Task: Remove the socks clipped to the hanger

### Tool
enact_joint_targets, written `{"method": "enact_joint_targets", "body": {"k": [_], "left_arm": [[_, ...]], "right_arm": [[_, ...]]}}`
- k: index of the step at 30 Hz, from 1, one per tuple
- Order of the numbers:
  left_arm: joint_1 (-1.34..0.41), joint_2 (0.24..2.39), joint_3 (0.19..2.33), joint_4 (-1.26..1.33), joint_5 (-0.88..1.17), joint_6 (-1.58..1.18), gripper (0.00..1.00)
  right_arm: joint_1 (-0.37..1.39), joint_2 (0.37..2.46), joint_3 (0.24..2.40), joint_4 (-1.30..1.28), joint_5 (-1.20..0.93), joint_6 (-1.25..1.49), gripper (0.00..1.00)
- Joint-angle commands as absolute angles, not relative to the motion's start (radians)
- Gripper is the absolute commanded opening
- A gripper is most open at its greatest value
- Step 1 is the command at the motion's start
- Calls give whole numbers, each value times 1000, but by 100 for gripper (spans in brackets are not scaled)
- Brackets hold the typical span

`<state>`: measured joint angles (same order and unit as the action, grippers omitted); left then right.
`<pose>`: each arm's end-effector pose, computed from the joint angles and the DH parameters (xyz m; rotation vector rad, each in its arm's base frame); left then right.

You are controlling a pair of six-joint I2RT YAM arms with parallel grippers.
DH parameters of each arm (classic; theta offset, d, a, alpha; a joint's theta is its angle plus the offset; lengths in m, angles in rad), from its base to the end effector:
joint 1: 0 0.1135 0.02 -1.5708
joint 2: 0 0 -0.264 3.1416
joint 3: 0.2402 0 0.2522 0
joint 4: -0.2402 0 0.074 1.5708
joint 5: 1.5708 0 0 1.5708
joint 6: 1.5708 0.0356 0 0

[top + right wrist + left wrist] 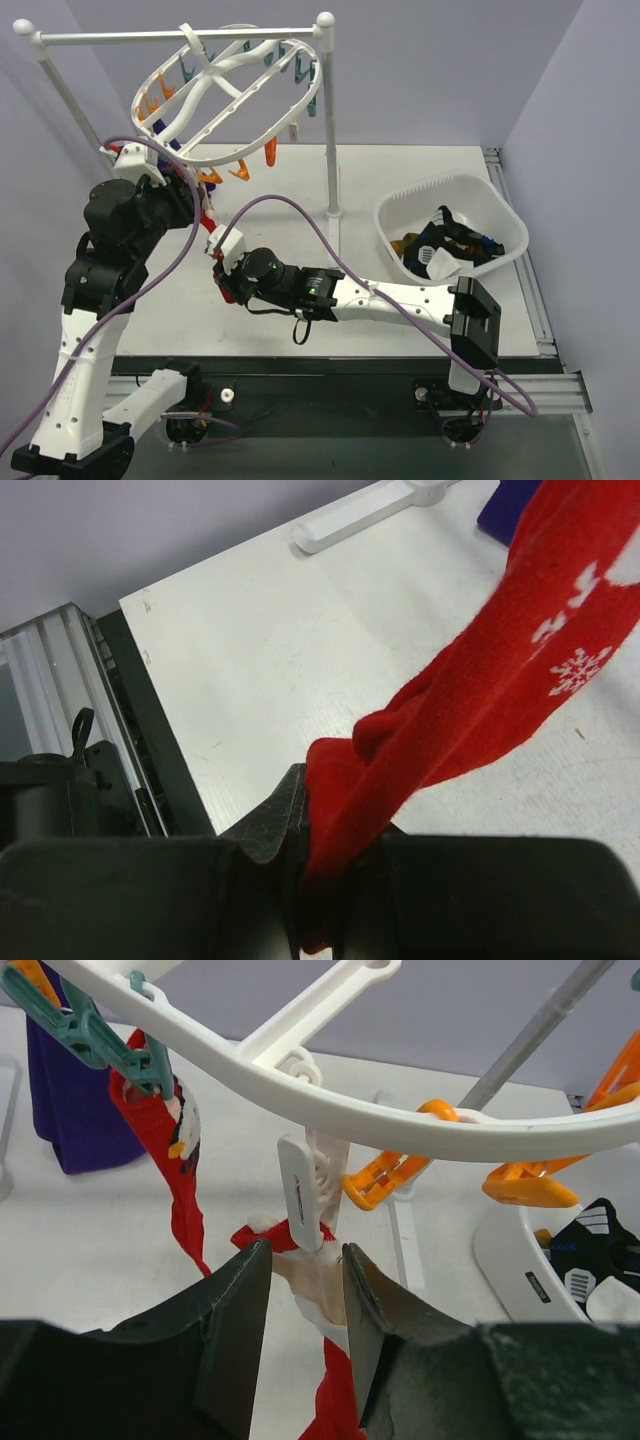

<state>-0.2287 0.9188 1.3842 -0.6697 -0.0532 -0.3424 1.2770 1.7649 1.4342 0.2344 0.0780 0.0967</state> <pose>0.1554 -0.0342 0.4647 -0.1403 1.7838 -0.3645 0.1275 0.4118 0.3392 -0.9277 1.4972 0.9604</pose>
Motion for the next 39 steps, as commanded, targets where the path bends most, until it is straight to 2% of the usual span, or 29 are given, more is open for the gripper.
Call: {"method": "enact_joint_targets", "body": {"k": [1, 8, 26, 30, 31, 34, 38, 39], "left_arm": [[-233, 927, 1374, -640, -66, -321, 46], [-244, 968, 1384, -608, -74, -337, 57], [-376, 1127, 1565, -649, -308, -258, 57], [-385, 1137, 1572, -647, -325, -245, 49], [-387, 1137, 1575, -646, -325, -245, 42], [-390, 1144, 1583, -647, -333, -242, 35], [-393, 1149, 1586, -649, -342, -239, 12], [-393, 1149, 1585, -647, -342, -241, 9]], "right_arm": [[1272, 1720, 1439, 270, 77, 101, 0], [1273, 1720, 1440, 273, 72, 101, 0], [1298, 1740, 1476, 244, 104, 57, 0], [1302, 1741, 1470, 244, 115, 51, 0], [1302, 1738, 1467, 244, 115, 51, 0], [1302, 1736, 1454, 244, 121, 52, 0], [1302, 1727, 1433, 256, 126, 54, 0], [1302, 1726, 1428, 256, 129, 52, 0]]}}
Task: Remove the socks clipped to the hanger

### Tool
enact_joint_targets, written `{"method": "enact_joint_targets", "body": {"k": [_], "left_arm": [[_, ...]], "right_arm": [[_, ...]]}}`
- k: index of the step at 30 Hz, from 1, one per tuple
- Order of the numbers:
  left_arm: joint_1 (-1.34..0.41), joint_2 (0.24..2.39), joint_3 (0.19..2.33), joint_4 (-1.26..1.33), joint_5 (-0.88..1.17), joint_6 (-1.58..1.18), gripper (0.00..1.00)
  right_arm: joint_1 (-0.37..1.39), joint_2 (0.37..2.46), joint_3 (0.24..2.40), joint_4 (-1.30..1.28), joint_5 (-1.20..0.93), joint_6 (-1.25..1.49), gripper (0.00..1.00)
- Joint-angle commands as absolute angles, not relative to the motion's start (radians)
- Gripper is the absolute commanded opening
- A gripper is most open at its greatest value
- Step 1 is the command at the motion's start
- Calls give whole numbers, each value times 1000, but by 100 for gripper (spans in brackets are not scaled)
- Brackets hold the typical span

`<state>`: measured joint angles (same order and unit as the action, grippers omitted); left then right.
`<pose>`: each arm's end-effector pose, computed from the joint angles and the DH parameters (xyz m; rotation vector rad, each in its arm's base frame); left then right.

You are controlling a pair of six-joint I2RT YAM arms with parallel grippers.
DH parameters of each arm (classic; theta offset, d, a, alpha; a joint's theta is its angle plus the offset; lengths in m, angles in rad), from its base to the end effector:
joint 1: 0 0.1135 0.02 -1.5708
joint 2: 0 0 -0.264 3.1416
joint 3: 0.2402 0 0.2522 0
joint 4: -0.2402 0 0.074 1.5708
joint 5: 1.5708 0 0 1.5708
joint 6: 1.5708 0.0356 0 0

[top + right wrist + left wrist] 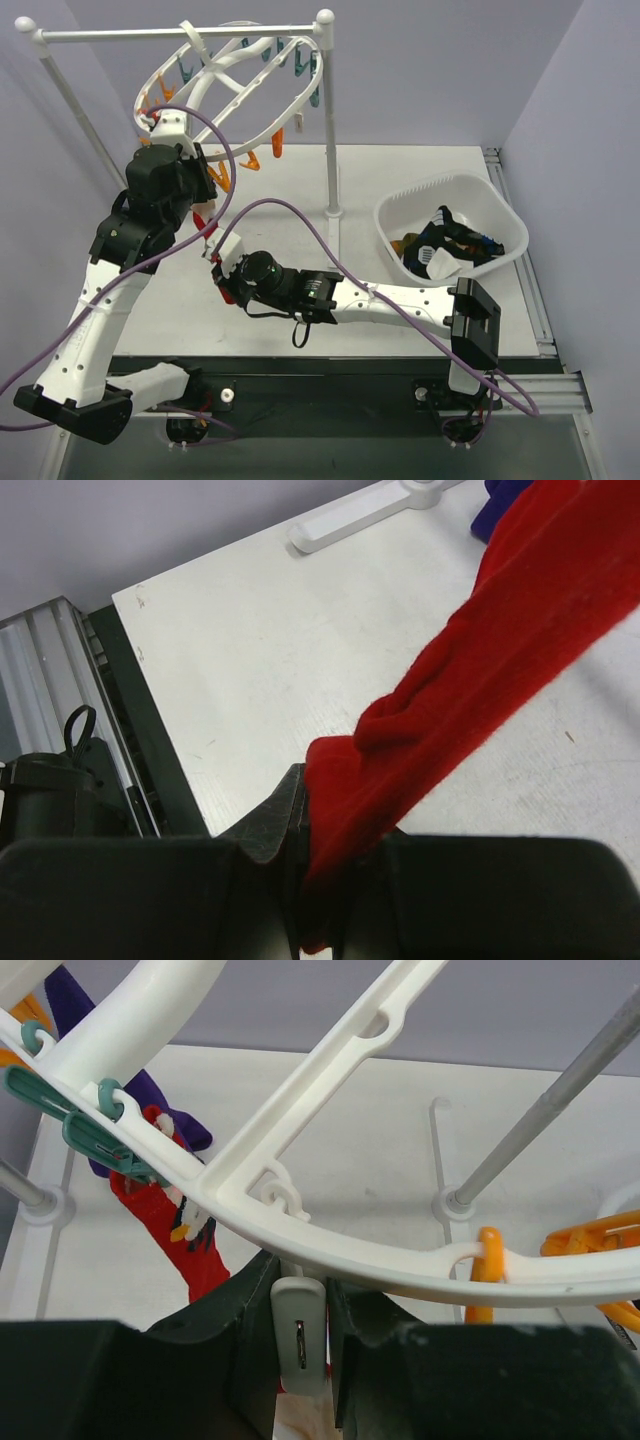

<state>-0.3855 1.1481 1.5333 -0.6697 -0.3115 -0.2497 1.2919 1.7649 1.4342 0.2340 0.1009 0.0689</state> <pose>0.2077 -0.0725 0.4716 -0.0908 1.8418 -0.1554 0.1221 0.4134 0.3392 -0.9411 1.4823 0.9327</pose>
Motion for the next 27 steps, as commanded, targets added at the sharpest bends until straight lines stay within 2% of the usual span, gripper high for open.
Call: {"method": "enact_joint_targets", "body": {"k": [1, 2, 11, 15, 22, 27], "left_arm": [[-393, 1149, 1583, -646, -342, -241, 5], [-394, 1147, 1585, -644, -342, -242, 0], [-399, 1117, 1545, -618, -301, -253, 0], [-397, 1109, 1548, -634, -287, -267, 48], [-399, 1121, 1568, -666, -314, -252, 60], [-397, 1140, 1574, -669, -350, -247, 60]], "right_arm": [[1302, 1721, 1425, 256, 130, 54, 0], [1302, 1717, 1411, 258, 133, 52, 0], [1299, 1687, 1348, 281, 146, 64, 0], [1299, 1692, 1376, 273, 137, 61, 0], [1301, 1704, 1427, 242, 156, 45, 0], [1319, 1692, 1422, 233, 207, 28, 0]]}}
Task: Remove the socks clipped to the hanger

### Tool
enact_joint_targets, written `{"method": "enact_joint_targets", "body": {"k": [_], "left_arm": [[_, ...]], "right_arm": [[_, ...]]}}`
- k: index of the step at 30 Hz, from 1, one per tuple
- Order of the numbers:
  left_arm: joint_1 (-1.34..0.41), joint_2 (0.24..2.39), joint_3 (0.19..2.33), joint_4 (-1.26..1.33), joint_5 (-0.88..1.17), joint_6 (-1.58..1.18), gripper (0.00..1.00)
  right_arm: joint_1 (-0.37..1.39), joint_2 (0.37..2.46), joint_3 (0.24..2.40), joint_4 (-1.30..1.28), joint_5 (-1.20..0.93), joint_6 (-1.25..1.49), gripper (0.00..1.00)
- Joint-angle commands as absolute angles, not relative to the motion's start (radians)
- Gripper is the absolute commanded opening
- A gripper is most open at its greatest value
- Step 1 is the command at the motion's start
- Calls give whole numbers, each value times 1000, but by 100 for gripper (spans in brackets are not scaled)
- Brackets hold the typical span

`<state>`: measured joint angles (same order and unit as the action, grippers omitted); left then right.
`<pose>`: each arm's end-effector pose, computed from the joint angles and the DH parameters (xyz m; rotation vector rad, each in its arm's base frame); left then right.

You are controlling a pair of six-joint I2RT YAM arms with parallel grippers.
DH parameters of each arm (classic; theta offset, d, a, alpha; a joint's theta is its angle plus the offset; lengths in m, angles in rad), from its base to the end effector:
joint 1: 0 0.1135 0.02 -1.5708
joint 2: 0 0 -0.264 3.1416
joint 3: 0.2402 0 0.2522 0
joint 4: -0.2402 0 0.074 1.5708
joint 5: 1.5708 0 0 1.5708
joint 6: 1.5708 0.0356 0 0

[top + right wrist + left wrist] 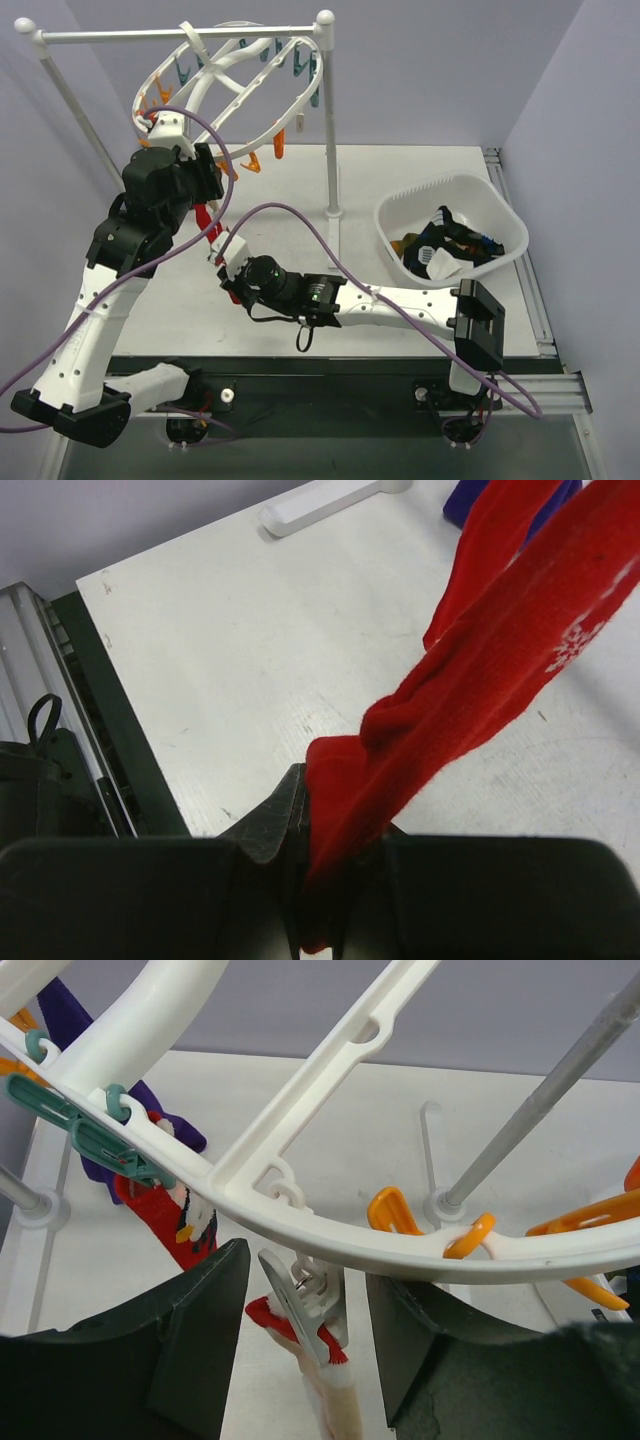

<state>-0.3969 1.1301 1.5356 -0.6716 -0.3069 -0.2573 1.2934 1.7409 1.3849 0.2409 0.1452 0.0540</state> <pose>0.2006 -0.0724 0.4757 -0.0873 1.8258 -0.1797 0.1210 0.4061 0.3320 -0.9298 1.4997 0.8788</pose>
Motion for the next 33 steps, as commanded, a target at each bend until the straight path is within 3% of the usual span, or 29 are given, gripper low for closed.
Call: {"method": "enact_joint_targets", "body": {"k": [1, 7, 17, 21, 22, 23, 33], "left_arm": [[-400, 1143, 1574, -669, -357, -245, 59], [-410, 1161, 1582, -664, -397, -241, 48], [-419, 1175, 1609, -660, -410, -227, 47], [-420, 1187, 1614, -657, -408, -227, 18], [-420, 1192, 1614, -657, -408, -229, 4], [-420, 1193, 1618, -663, -414, -232, 0], [-420, 1183, 1615, -655, -387, -236, 0]], "right_arm": [[1324, 1693, 1431, 221, 245, 17, 0], [1368, 1738, 1497, 170, 369, -66, 0], [1391, 1782, 1562, 126, 531, -150, 0], [1396, 1792, 1572, 115, 552, -164, 0], [1396, 1792, 1572, 115, 554, -166, 0], [1394, 1792, 1572, 115, 557, -166, 0], [1376, 1730, 1416, 120, 554, -86, 0]]}}
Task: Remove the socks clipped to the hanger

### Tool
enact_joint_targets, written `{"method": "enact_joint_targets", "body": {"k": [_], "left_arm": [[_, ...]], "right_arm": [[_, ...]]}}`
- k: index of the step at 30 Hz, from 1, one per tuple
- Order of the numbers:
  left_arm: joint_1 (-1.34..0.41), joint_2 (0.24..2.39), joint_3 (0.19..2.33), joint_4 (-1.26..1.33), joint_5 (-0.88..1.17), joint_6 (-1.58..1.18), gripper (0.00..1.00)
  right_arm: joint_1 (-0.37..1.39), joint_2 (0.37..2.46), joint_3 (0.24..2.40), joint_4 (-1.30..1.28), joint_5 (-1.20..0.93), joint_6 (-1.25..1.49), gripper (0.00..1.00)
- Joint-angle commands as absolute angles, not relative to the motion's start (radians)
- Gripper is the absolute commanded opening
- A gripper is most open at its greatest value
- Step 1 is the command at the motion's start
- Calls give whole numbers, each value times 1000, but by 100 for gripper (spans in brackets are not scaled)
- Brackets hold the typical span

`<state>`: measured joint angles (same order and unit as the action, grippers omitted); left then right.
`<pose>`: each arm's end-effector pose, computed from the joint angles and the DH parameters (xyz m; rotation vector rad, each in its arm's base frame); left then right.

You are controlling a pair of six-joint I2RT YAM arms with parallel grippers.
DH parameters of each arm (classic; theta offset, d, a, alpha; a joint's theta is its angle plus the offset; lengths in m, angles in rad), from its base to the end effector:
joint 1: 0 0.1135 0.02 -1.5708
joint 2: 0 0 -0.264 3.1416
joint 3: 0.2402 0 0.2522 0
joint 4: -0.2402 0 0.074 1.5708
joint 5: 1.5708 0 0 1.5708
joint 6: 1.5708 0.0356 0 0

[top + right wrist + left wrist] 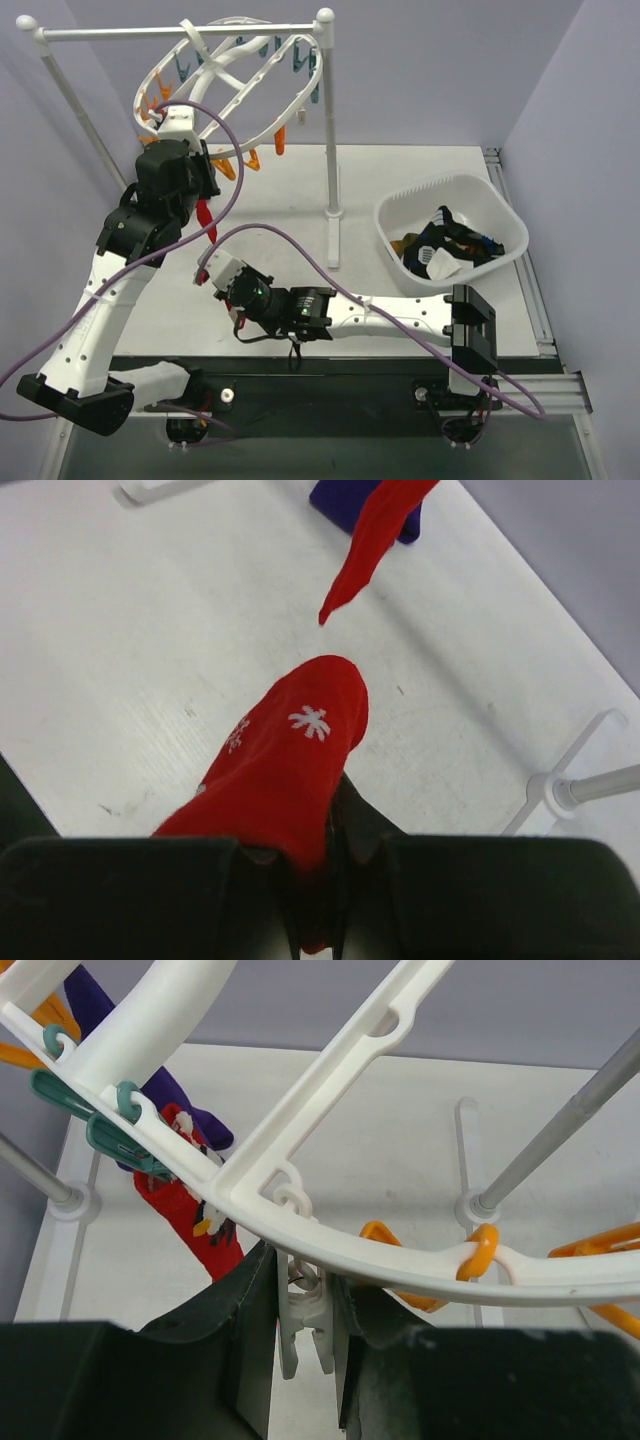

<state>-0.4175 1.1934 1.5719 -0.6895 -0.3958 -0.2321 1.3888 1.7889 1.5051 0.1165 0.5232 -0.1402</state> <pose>0.2157 -0.0807 0.4725 -0.0974 1.8552 -0.0783 0.0958 0.4221 0.3428 -0.8966 1.4892 0.4694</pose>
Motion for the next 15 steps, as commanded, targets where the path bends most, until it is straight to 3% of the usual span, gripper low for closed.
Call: {"method": "enact_joint_targets", "body": {"k": [1, 7, 15], "left_arm": [[-420, 1180, 1608, -655, -379, -238, 0], [-420, 1164, 1578, -630, -334, -253, 0], [-422, 1147, 1568, -611, -270, -271, 0]], "right_arm": [[1356, 1712, 1387, 120, 548, -40, 0], [1212, 1452, 1106, 66, 505, 156, 0], [761, 1039, 989, -254, 316, 354, 0]]}}
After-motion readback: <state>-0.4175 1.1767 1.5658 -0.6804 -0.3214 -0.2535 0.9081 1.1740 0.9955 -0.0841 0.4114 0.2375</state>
